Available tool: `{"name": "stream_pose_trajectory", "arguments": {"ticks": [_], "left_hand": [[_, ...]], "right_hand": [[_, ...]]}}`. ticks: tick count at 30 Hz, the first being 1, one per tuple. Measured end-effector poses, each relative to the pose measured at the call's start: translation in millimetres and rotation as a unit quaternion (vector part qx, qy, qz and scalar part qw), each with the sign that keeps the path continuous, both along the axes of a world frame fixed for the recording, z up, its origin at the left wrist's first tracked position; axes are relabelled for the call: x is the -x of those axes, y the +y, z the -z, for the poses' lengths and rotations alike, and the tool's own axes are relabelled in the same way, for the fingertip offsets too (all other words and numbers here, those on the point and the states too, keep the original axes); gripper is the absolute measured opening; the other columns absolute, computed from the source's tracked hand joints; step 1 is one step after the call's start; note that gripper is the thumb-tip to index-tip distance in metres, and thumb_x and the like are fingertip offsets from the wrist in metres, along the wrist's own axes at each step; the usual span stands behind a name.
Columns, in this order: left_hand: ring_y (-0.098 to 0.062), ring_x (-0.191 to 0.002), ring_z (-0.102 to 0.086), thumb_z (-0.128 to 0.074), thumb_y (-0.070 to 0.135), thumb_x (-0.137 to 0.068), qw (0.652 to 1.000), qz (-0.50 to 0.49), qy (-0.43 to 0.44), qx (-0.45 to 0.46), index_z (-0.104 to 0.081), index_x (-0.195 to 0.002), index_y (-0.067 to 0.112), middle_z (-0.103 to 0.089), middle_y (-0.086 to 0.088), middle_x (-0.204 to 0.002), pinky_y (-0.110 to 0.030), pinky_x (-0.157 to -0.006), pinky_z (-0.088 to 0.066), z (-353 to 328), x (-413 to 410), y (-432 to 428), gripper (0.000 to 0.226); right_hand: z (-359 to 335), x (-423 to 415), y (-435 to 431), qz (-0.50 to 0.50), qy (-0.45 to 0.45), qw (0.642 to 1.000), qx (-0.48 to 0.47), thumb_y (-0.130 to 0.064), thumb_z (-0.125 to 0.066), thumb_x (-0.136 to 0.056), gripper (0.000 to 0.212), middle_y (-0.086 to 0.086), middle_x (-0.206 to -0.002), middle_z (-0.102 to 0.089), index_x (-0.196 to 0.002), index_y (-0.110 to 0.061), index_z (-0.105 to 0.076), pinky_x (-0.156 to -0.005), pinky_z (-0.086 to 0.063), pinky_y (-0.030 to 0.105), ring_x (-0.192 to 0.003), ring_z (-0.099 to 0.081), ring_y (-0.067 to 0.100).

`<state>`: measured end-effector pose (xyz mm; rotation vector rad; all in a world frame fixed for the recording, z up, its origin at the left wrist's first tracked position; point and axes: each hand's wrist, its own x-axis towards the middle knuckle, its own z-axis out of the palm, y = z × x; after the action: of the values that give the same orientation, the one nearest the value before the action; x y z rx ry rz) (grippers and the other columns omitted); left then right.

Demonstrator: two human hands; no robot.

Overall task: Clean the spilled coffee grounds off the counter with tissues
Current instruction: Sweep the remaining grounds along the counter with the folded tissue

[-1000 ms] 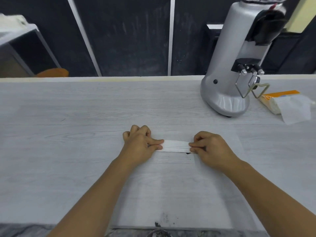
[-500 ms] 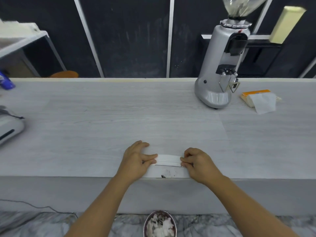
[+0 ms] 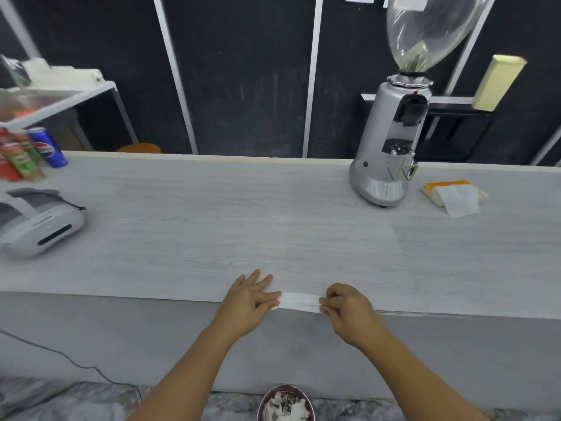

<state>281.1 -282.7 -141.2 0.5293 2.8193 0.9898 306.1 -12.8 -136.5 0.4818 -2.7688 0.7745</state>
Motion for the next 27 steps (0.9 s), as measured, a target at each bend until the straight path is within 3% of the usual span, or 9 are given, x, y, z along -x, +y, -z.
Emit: {"name": "stream_pose_trajectory", "arguments": {"ticks": [3, 5, 7, 9, 14, 20, 27], "left_hand": [[0.006, -0.144, -0.012, -0.018, 0.091, -0.072, 1.000, -0.002, 0.020, -0.012, -0.065, -0.121, 0.044, -0.043, 0.023, -0.146, -0.023, -0.120, 0.002, 4.5, -2.8, -1.3, 0.082], [0.005, -0.144, -0.016, -0.026, 0.084, -0.080, 1.000, -0.004, 0.029, -0.010, -0.065, -0.121, 0.044, -0.046, 0.025, -0.142, -0.025, -0.121, 0.000, 5.2, -3.1, 0.6, 0.070], [0.006, -0.143, -0.020, -0.046, 0.060, -0.093, 0.999, -0.007, 0.033, -0.001, -0.066, -0.121, 0.042, -0.050, 0.024, -0.140, -0.029, -0.123, -0.005, 4.9, -2.6, 2.7, 0.039], [0.008, -0.140, -0.024, -0.055, 0.040, -0.098, 0.999, -0.009, 0.042, 0.000, -0.068, -0.120, 0.038, -0.055, 0.022, -0.137, -0.030, -0.124, -0.011, 5.5, 5.7, 7.8, 0.025], [0.006, -0.137, -0.032, -0.058, 0.034, -0.098, 0.996, 0.002, 0.090, 0.006, -0.070, -0.120, 0.032, -0.063, 0.020, -0.130, -0.032, -0.123, -0.017, 3.1, 47.7, 30.2, 0.025], [-0.003, -0.136, -0.040, -0.063, 0.025, -0.096, 0.991, 0.005, 0.130, -0.019, -0.073, -0.116, 0.025, -0.065, 0.012, -0.128, -0.030, -0.119, -0.018, -18.5, 152.6, 68.3, 0.022], [-0.008, -0.141, -0.040, -0.061, 0.028, -0.097, 0.995, 0.011, 0.100, 0.022, -0.072, -0.119, 0.027, -0.064, 0.013, -0.131, -0.038, -0.122, -0.021, 1.5, 235.0, 96.9, 0.024]], "right_hand": [[0.3, -0.8, -0.9, -0.007, 0.000, 1.000, -0.003, -0.014, -0.072, -0.083, 0.009, -0.004, -0.077, -0.061, -0.075, -0.010, -0.074, -0.062, -0.039, 0.019, -0.069, -0.058, 0.015], [-0.2, 0.1, 1.0, -0.020, -0.004, 1.000, -0.001, -0.014, -0.071, -0.083, 0.007, -0.004, -0.078, -0.063, -0.078, -0.012, -0.076, -0.063, -0.042, 0.019, -0.072, -0.060, 0.016], [-3.1, 3.3, 3.0, -0.032, -0.010, 0.999, -0.003, -0.016, -0.068, -0.086, 0.010, -0.004, -0.081, -0.063, -0.080, -0.013, -0.076, -0.064, -0.048, 0.023, -0.076, -0.060, 0.015], [-8.5, 14.5, 8.5, -0.037, -0.003, 0.999, -0.006, -0.016, -0.066, -0.087, 0.012, -0.005, -0.083, -0.062, -0.082, -0.014, -0.076, -0.066, -0.052, 0.028, -0.078, -0.058, 0.014], [-31.5, 62.8, 27.8, -0.049, 0.021, 0.998, -0.030, -0.015, -0.066, -0.088, 0.013, -0.002, -0.085, -0.064, -0.088, -0.010, -0.077, -0.067, -0.052, 0.029, -0.077, -0.058, 0.016], [-43.1, 155.3, 64.3, -0.029, 0.038, 0.998, -0.046, -0.011, -0.070, -0.085, 0.008, -0.001, -0.083, -0.063, -0.087, -0.008, -0.078, -0.066, -0.051, 0.029, -0.074, -0.057, 0.017], [-9.5, 224.1, 93.7, -0.017, 0.002, 0.998, -0.058, -0.013, -0.070, -0.084, 0.010, 0.000, -0.089, -0.065, -0.091, -0.010, -0.078, -0.074, -0.055, 0.035, -0.082, -0.061, 0.020]]}}
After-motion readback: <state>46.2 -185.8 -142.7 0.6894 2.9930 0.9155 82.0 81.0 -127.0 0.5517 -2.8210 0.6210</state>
